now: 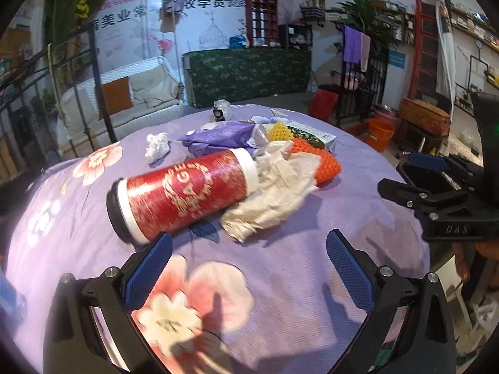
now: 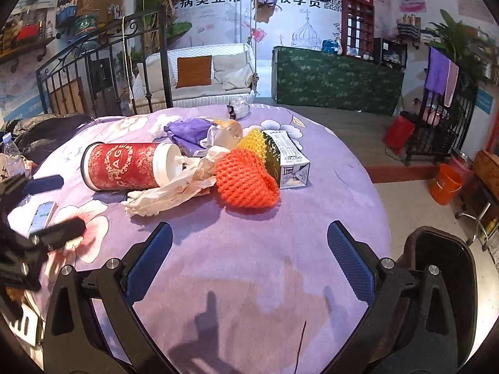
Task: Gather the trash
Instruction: 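Grasp the red paper cup with the left tool while the right tool grasps the milk carton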
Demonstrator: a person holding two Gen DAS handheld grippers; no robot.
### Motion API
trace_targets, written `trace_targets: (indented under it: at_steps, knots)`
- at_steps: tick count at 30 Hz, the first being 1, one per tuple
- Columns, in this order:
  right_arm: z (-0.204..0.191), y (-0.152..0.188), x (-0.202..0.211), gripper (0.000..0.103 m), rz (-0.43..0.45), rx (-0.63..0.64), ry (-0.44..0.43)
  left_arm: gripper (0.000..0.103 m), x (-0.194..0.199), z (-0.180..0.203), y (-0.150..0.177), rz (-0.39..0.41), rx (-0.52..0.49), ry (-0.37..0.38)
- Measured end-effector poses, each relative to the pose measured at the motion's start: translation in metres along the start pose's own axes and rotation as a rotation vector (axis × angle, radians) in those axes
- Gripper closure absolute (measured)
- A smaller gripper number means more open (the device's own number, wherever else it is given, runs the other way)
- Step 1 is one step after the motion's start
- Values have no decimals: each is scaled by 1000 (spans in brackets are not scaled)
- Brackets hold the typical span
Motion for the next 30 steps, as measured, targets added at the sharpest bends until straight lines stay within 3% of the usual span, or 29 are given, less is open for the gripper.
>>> trace_targets:
  at_steps: [4,9,14,22,25,30]
  knots:
    - [5,-8,-11,5,-14,-31,-23,6,-21,-23,-12,-89,-151,50]
    - [12,-5,-20,5,-44,-41,-23,6,-57,-46,-19,-230,-489,45]
    - [13,6,-28,5,-80,-42,-22,6,-81,-46,-15,-372,-632,122]
    - [22,-3,-34,5,-75,-46,-7,19,-106,-40,9,-514,-720,183]
    - [24,-2,-38,5,-79,-54,-5,21,-111,-40,15,-528,-782,178]
    - [26,-1,-44,5,-85,-38,-1,23,-110,-41,13,-508,-762,176]
Point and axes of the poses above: each gripper's, at about its wrist camera, not at the fingertips, and x roughly against the way its jaws point, z to its right, y to its underside, the point moved 8 cm from there along -x, roughly the way its jaws point, and after that the axes turned 12 degrees about z, right-handed, at the moved point
